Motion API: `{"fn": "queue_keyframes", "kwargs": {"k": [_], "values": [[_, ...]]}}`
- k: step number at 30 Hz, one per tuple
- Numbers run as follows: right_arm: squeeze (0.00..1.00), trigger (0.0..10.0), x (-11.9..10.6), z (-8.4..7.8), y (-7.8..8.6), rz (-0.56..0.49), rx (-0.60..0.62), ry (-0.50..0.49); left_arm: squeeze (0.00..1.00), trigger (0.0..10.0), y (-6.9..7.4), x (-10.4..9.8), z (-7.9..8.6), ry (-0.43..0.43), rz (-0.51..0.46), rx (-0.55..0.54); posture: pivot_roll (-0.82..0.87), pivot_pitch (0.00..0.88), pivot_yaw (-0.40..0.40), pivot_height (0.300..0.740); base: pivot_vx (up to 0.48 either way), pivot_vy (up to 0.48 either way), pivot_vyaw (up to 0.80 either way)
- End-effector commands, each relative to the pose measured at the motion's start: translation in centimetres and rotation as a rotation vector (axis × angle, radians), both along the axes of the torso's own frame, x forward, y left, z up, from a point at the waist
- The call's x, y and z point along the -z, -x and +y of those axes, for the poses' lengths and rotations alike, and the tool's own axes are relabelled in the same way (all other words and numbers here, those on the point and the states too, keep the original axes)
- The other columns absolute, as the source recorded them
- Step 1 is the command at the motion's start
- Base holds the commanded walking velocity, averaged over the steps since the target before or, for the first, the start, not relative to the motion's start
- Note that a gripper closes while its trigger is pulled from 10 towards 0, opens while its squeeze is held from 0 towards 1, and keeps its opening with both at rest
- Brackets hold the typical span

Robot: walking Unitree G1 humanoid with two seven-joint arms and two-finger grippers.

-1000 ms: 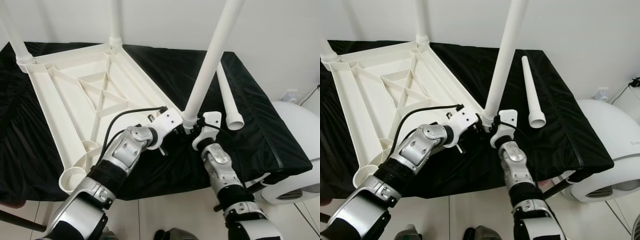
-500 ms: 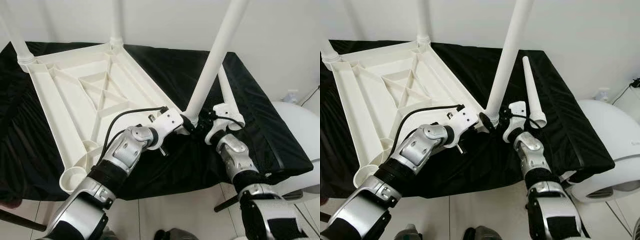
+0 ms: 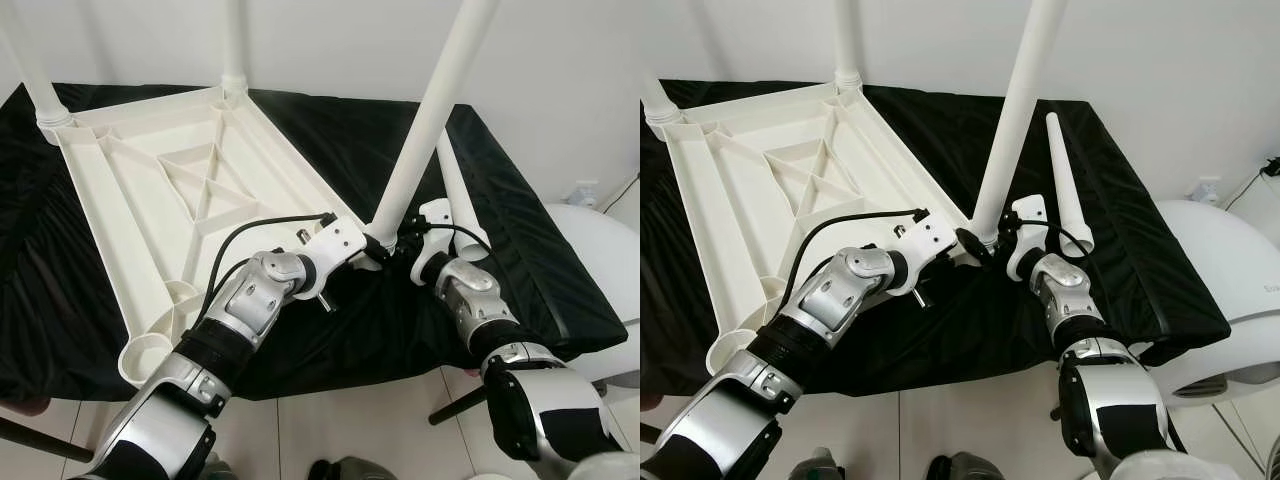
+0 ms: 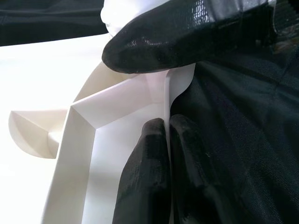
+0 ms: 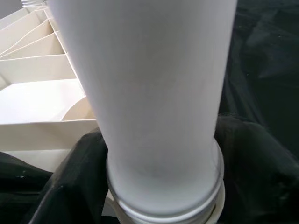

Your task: Building children table

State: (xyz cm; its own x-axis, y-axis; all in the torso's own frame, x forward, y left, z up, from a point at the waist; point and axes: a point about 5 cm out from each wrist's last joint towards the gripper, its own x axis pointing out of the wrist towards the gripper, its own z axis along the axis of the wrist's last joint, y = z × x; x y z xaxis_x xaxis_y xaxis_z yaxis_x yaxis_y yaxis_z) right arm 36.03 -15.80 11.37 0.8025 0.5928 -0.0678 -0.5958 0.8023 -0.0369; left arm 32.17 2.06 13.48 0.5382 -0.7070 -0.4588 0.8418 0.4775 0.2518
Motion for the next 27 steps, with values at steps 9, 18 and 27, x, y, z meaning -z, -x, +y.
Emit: {"fn": "queue_keyframes", "kwargs": {"k": [9,18,27], "values": [[0.0,8.2,0.9,-0.8,0.4,0.036,0.008,0.022,0.0,10.0,0.3,0.2,-0.1,-0.005,0.024,0.013,0.05,0.003,-0.089,0.74,0.0,0.0,0.0],[0.0,10.0,0.7,-0.8,0.5,-0.004,0.062,-0.067,0.0,10.0,0.4,0.2,-0.3,0.0,0.027,0.018,0.05,0.007,-0.094,0.74,0.0,0.0,0.0],[0.0,10.0,0.9,0.2,0.7,-0.034,0.109,-0.087,0.0,10.0,0.5,0.3,-0.2,0.001,0.03,0.016,0.04,0.009,-0.092,0.74,0.0,0.0,0.0]]}}
